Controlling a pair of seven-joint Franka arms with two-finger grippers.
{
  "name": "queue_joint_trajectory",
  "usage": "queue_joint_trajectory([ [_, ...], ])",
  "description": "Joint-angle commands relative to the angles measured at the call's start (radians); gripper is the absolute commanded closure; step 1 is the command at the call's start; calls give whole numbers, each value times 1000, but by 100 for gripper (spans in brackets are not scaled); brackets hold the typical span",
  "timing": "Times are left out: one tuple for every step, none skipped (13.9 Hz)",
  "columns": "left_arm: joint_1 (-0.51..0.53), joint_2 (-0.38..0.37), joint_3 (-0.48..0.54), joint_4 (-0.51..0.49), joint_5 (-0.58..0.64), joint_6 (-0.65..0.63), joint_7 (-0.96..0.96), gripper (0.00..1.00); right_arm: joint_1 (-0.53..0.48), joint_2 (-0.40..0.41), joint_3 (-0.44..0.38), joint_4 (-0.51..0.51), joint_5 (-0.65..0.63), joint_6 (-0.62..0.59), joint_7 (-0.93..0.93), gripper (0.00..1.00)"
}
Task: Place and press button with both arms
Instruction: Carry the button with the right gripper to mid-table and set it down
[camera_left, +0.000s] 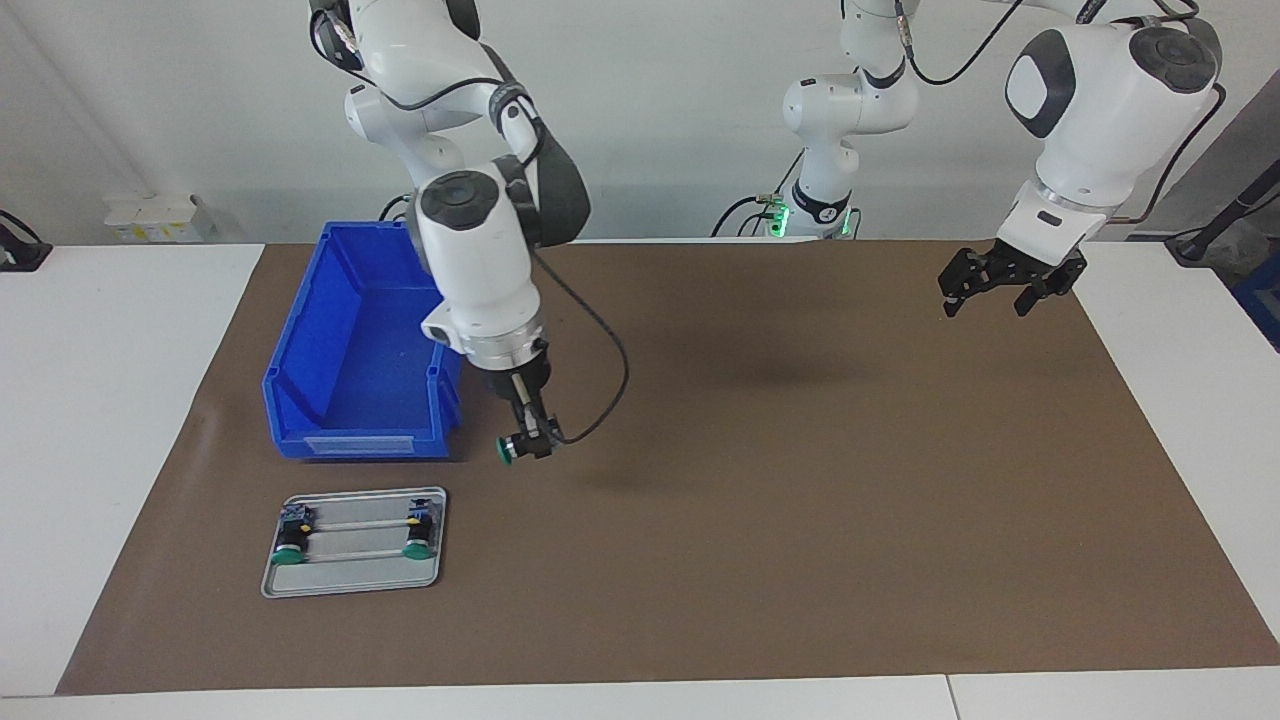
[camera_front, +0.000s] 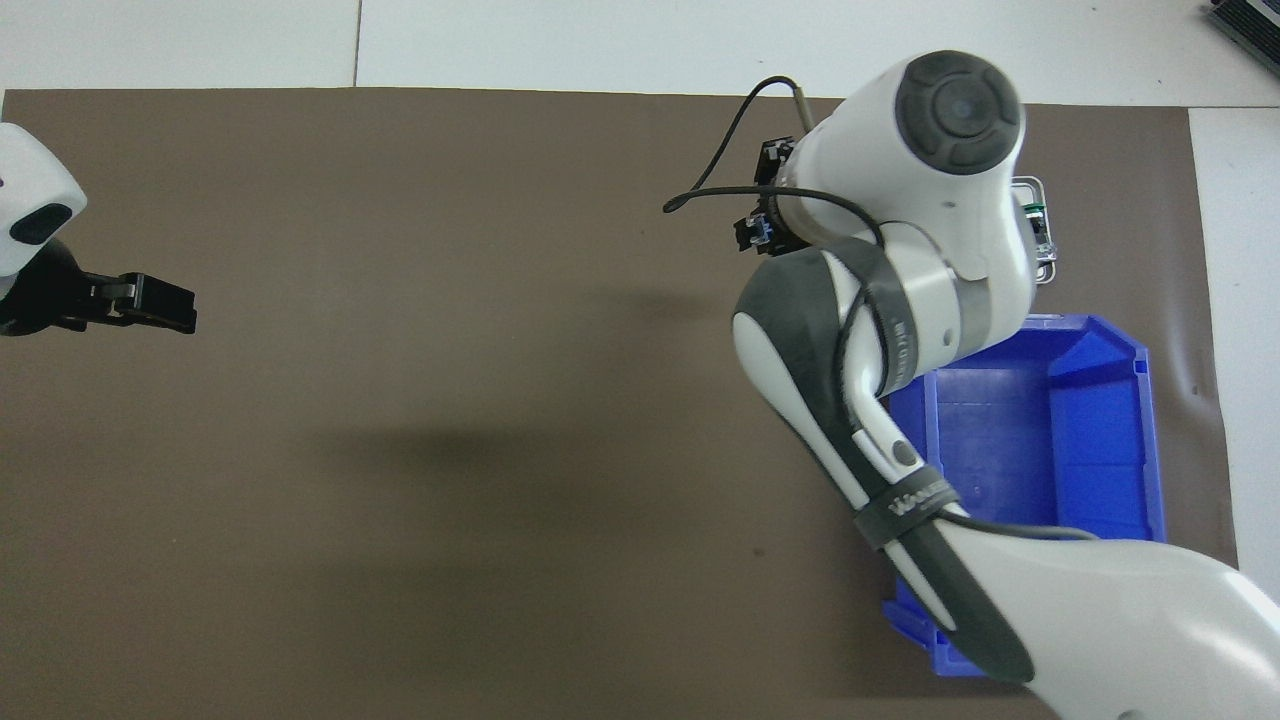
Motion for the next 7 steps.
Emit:
queue_joint_trajectory([
  [8,-29,-6,-33,11,11,-6,0,110,13,5,-2,-62,-20,262,100],
  [8,-29,-6,-33,11,11,-6,0,134,16,5,-2,-60,-30,312,100],
  [8,-29,-6,-33,11,11,-6,0,171,34,5,0,-68,-60,356,100],
  [8,-29,-6,-33,11,11,-6,0,220,68,2,20,-69,-69,393,100],
  [8,-29,-6,-33,11,11,-6,0,254,112,0,68,-80,-82,416,100],
  [8,-29,-6,-33,11,11,-6,0,279,152,0,110,-91,-86,445,100],
  [8,-29,-6,-33,11,11,-6,0,296,183,3,132,-97,-70,474,100],
])
